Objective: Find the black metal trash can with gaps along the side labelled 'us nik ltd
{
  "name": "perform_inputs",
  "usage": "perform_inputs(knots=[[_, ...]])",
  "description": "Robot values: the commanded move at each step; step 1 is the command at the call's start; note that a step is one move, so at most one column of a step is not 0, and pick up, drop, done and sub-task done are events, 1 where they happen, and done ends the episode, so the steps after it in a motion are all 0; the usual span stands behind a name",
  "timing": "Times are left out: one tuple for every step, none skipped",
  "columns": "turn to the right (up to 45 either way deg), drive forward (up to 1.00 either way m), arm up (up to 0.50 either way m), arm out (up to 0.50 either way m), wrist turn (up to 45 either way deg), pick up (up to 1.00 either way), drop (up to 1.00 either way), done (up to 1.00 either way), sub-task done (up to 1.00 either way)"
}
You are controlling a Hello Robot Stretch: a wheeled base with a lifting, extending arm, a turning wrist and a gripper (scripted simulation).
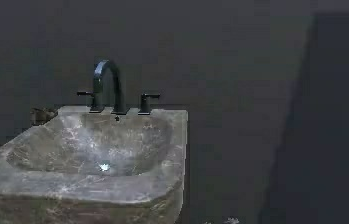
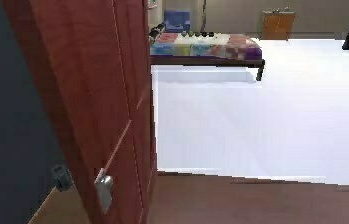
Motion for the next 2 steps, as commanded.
perform_inputs(knots=[[45.0, 0.00, 0.00, 0.00, 0.0, 0.00, 0.00, 0.00, 0.00], [0.0, 0.00, 0.00, 0.00, 0.0, 0.00, 0.00, 1.00, 0.00]])
